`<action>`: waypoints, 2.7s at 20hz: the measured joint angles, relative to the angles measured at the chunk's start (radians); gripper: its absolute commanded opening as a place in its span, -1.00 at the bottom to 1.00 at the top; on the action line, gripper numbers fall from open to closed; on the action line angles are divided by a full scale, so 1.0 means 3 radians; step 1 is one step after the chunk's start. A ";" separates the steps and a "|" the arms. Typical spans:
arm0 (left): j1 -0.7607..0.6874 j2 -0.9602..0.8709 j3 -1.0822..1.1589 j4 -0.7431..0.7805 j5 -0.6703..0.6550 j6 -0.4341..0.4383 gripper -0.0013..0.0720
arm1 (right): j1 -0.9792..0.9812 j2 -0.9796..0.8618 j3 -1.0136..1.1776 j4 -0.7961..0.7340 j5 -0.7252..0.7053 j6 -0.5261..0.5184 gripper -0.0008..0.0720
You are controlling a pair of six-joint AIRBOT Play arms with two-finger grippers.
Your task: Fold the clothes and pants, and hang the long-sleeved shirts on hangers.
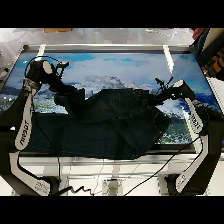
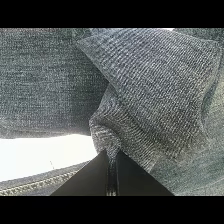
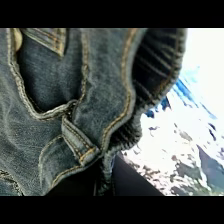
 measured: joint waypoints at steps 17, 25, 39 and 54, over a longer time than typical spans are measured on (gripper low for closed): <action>0.0015 0.0001 0.0000 -0.0047 0.0174 0.0011 0.94 | -0.1200 0.0362 0.0004 -0.0146 0.0631 -0.0001 -0.88; 0.0394 0.0001 -0.0005 0.0184 0.0120 0.0010 0.67 | -0.1652 0.0366 0.0004 -0.0554 0.0734 0.0027 -0.88; 0.0921 -0.0184 -0.0680 -0.0567 0.0563 0.0010 0.66 | -0.1837 0.0367 0.0004 -0.0613 0.0668 0.0057 -0.88; 0.1091 0.0272 -0.0403 -0.0757 0.1108 0.0451 -0.93 | -0.1837 0.0367 0.0004 -0.0610 0.0647 0.0056 -0.88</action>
